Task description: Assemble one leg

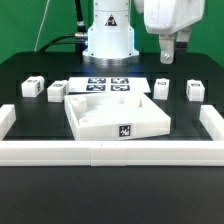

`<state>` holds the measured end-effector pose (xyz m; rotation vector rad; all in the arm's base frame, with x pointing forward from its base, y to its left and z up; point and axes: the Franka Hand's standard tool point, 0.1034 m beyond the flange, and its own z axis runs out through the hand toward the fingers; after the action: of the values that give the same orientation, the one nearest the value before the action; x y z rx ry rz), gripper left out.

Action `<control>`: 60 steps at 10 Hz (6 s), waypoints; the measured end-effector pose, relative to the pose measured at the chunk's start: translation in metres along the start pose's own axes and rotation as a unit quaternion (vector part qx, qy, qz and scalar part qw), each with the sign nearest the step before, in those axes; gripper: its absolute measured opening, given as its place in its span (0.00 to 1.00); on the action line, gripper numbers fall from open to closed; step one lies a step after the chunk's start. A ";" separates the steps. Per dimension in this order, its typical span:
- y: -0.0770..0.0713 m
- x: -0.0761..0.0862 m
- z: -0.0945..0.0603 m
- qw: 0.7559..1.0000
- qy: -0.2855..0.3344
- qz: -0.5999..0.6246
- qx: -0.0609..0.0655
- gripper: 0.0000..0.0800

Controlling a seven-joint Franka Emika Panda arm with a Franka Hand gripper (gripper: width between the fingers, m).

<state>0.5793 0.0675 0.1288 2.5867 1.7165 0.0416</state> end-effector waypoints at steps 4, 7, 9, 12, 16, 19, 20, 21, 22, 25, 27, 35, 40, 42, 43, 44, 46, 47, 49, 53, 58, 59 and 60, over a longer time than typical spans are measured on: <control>-0.002 -0.009 0.004 1.000 -0.004 0.008 0.004 0.81; -0.013 -0.029 0.019 0.984 -0.013 -0.179 0.009 0.81; -0.021 -0.049 0.024 0.971 -0.021 -0.239 0.020 0.81; -0.020 -0.055 0.025 0.973 -0.022 -0.228 0.024 0.81; -0.035 -0.077 0.036 0.961 -0.018 -0.276 0.027 0.81; -0.070 -0.119 0.066 0.950 -0.013 -0.306 0.054 0.81; -0.074 -0.126 0.074 0.952 -0.012 -0.300 0.061 0.81; -0.075 -0.129 0.081 0.953 -0.011 -0.296 0.063 0.81; -0.074 -0.128 0.079 0.953 -0.011 -0.296 0.062 0.81; -0.076 -0.136 0.086 0.951 -0.006 -0.301 0.071 0.81; -0.086 -0.145 0.106 0.953 0.001 -0.295 0.069 0.81; -0.090 -0.148 0.116 0.953 0.001 -0.293 0.077 0.21; -0.086 -0.147 0.115 0.954 0.002 -0.293 0.067 0.08; -0.086 -0.146 0.114 0.954 0.002 -0.293 0.067 0.08; -0.086 -0.144 0.115 0.957 0.002 -0.281 0.066 0.08; -0.089 -0.133 0.115 0.965 0.004 -0.255 0.063 0.08; -0.089 -0.109 0.116 0.974 0.008 -0.216 0.060 0.08; -0.086 -0.091 0.116 0.978 0.011 -0.200 0.056 0.08; -0.075 -0.060 0.116 0.980 0.018 -0.190 0.048 0.08; -0.077 -0.030 0.116 0.984 0.015 -0.171 0.056 0.08; -0.077 -0.030 0.116 0.984 0.013 -0.170 0.058 0.22; -0.077 -0.030 0.116 0.984 0.013 -0.170 0.058 0.39; -0.077 -0.030 0.116 0.984 0.013 -0.169 0.058 0.39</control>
Offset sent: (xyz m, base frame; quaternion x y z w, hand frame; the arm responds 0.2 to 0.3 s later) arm 0.0000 0.0000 0.0000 0.0000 0.0000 0.0000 1.0000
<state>0.5013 0.0679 0.0091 2.3346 2.2037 -0.0362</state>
